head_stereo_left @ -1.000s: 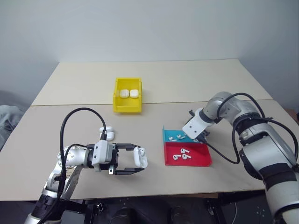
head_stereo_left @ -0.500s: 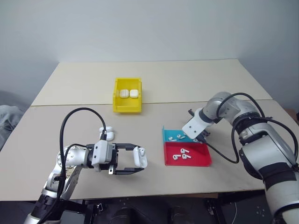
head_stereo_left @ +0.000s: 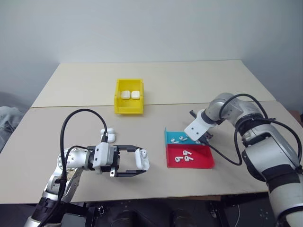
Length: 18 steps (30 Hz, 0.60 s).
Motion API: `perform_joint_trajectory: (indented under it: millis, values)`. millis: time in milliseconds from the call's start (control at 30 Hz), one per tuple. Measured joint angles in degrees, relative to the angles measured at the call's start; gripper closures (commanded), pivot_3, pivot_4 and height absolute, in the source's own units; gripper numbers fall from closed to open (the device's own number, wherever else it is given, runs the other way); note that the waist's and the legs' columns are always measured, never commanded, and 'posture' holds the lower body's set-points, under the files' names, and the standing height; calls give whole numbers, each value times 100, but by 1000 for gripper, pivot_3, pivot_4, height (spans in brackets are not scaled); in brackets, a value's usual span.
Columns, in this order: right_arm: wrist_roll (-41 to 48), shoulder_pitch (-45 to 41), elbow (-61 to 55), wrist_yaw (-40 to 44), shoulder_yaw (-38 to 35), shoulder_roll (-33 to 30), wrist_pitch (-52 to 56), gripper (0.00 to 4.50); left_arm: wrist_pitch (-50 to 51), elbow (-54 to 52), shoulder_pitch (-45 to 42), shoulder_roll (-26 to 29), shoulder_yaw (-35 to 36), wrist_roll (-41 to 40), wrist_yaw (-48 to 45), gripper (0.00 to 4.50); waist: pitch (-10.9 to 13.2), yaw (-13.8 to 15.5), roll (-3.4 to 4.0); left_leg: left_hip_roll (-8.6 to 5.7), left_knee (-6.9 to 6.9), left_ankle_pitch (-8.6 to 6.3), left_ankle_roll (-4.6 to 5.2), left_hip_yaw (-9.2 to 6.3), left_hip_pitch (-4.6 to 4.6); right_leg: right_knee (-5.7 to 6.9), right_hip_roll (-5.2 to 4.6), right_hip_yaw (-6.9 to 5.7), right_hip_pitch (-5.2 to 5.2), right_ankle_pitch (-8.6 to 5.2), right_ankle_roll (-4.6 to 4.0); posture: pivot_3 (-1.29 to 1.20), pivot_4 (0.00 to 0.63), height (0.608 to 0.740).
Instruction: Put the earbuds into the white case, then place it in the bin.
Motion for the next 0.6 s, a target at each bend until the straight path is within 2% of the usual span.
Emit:
perform_joint_trajectory:
  millis: [67, 200, 267, 333, 467, 533, 600]
  values:
    - [345, 121, -228, 251, -192, -88, 99, 3390, 5, -1, -51, -14, -9, -6, 39, 1768, 1, 4, 1, 0, 0, 1, -1, 0, -2, -1, 0, 1, -1, 0, 0, 0, 150, 740]
    - [1763, 727, -1896, 775, -1174, -643, 1345, 3390, 125, -19, -254, -136, 9, -96, 242, 1768, 1, 69, 1, -1, 2, 0, 0, -1, -3, -5, -4, 0, 3, 1, 1, 0, 150, 740]
    - [2488, 1320, -3171, 842, -1718, -950, 2474, 3390, 232, -33, -385, -250, -19, -181, 337, 1768, 2, 103, 0, 0, 2, -3, 6, -9, -7, -6, -4, -8, 7, 1, 1, 0, 150, 740]
    - [3633, 2223, -4746, 695, -2504, -1134, 3997, 3390, 405, -63, -579, -349, -6, -357, 463, 1768, 1, 160, 0, 0, 6, -5, 8, -18, -13, -4, -6, -13, 6, 1, 0, 0, 150, 740]
    - [5809, 3540, -7241, -341, -3873, -1073, 6371, 3390, 751, -168, -982, -554, 18, -667, 653, 1768, 1, 200, 0, -1, 9, -17, 28, -24, -9, -3, -6, -16, 12, 2, -1, 0, 150, 740]
    - [7209, 4117, -8370, -1367, -4652, -729, 7289, 3390, 949, -186, -1225, -698, -16, -765, 742, 1768, 0, 204, -4, -1, 5, -18, 31, -35, 2, -7, -3, -19, 27, 3, -3, 0, 150, 740]
    - [8467, 4477, -9016, -2212, -5053, -331, 7700, 3390, 1117, -227, -1383, -794, -47, -892, 798, 1768, 1, 189, -5, -3, 3, -19, 32, -39, 13, -8, -3, -17, 39, 2, -2, 0, 150, 740]
